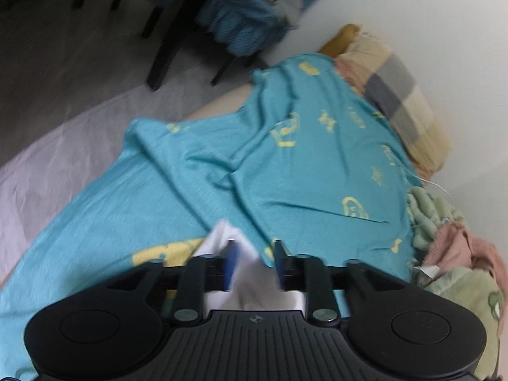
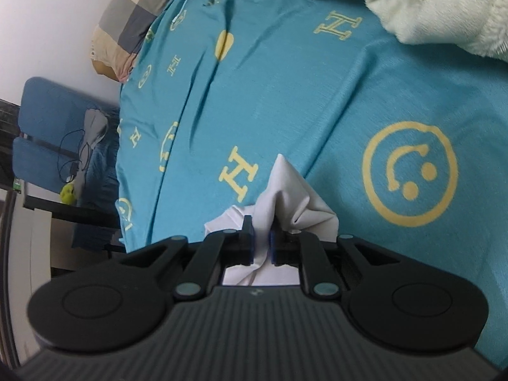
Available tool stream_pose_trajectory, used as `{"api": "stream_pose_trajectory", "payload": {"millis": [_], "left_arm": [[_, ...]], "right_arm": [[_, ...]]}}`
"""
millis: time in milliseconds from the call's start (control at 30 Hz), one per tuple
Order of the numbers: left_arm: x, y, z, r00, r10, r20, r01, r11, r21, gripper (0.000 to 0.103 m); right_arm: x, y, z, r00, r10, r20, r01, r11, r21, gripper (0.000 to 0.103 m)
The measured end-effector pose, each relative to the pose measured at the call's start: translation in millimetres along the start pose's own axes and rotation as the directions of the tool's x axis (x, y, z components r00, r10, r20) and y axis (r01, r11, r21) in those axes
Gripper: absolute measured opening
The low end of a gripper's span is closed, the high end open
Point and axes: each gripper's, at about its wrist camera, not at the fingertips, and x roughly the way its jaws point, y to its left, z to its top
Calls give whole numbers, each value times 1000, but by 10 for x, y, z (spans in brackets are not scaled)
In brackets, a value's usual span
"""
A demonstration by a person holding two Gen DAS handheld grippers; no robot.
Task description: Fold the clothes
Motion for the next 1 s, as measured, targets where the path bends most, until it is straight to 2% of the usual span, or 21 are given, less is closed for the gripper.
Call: {"api": "stream_pose_trajectory", "payload": {"millis": [33,67,100,133,167,200,233,300,433,500,633,767,900,1000], "left_arm": [[-29,-32,-16,1000,-11,17,11,1000,24,48],[-63,-94,-48,999,-13,30,11,998,65,51],[-96,-157,-79,999,-15,44,10,994,107,59],[-130,-220,-111,998,-17,57,8,989,149,68],[-158,-297,-162,998,-19,67,6,981,194,72],[-182,-364,-230,997,-24,74,5,968,249,78],[-206,-431,-297,996,-29,80,4,953,304,80],[-187,-573,-455,997,-10,78,-25,904,427,80],[31,-708,-674,997,77,27,-79,826,559,80],[154,-689,-726,994,114,-3,-91,808,582,80],[181,-681,-794,992,127,16,-109,775,623,80],[13,-690,-855,993,107,42,-110,771,628,80],[-298,-733,-960,995,72,62,-95,769,633,80],[-541,-762,-1090,996,54,78,-91,754,650,80]], "right_arm": [[-29,24,-4,1000,13,11,-12,1000,-19,27],[-74,55,-16,999,30,30,-29,998,-49,34],[-128,97,-32,997,51,56,-46,995,-83,52],[-189,144,-49,994,73,84,-63,991,-119,65],[-245,203,-68,990,92,110,-74,984,-162,67],[-297,276,-90,985,107,133,-78,974,-211,68],[-322,348,-118,983,118,143,-76,961,-265,68],[-315,489,-189,983,125,137,-63,921,-385,68],[-85,579,-341,994,54,95,2,858,-514,66],[47,610,-418,997,10,76,35,822,-568,66],[264,669,-558,997,-68,49,83,747,-660,67],[93,675,-614,998,-33,46,55,759,-648,66],[-180,665,-735,997,-16,78,63,751,-658,66],[-410,645,-848,997,-2,82,57,739,-671,66]]}}
